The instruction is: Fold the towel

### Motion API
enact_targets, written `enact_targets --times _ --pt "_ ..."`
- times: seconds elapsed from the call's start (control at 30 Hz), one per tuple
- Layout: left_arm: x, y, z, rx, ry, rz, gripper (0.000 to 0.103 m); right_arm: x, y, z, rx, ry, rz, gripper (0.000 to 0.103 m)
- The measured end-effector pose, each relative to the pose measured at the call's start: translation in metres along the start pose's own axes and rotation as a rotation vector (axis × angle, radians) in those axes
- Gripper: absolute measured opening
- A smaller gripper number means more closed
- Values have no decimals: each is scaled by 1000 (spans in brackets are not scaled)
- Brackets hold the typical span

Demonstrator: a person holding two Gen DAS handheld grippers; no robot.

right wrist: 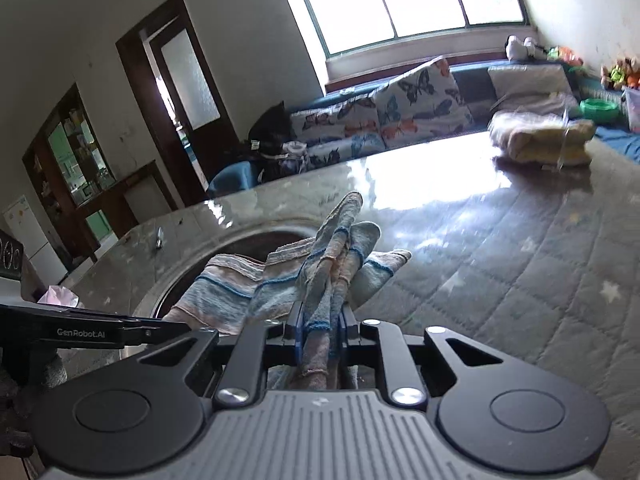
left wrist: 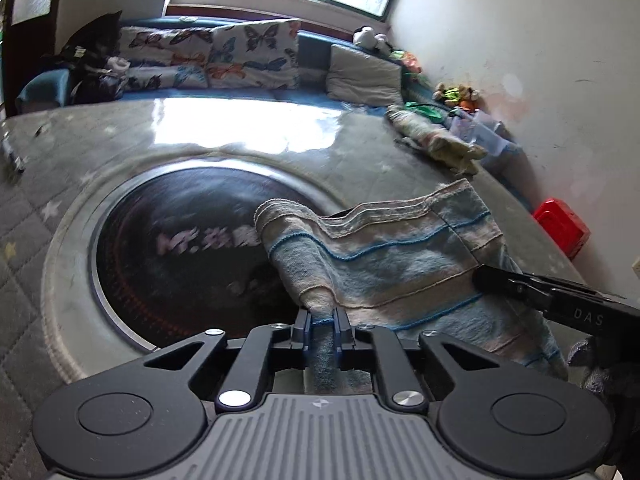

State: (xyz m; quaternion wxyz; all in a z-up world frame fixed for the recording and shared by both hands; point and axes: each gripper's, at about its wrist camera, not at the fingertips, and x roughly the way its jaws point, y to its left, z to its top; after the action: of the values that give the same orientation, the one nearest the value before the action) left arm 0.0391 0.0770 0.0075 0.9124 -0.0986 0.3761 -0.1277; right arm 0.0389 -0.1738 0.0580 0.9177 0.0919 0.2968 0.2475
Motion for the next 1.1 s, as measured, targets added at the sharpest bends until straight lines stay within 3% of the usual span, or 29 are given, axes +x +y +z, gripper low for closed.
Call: enact_targets --times 0.5,0.77,1.1 --pt "23 -85 53 112 -62 -62 11 -52 -39 48 -56 -102 -149 15" --pt "65 -110 64 127 -35 -57 11 -44 -73 60 -56 -77 -213 15" --pt "102 -118 61 136 27 -52 11 -22 -107 46 -29 -23 -249 15"
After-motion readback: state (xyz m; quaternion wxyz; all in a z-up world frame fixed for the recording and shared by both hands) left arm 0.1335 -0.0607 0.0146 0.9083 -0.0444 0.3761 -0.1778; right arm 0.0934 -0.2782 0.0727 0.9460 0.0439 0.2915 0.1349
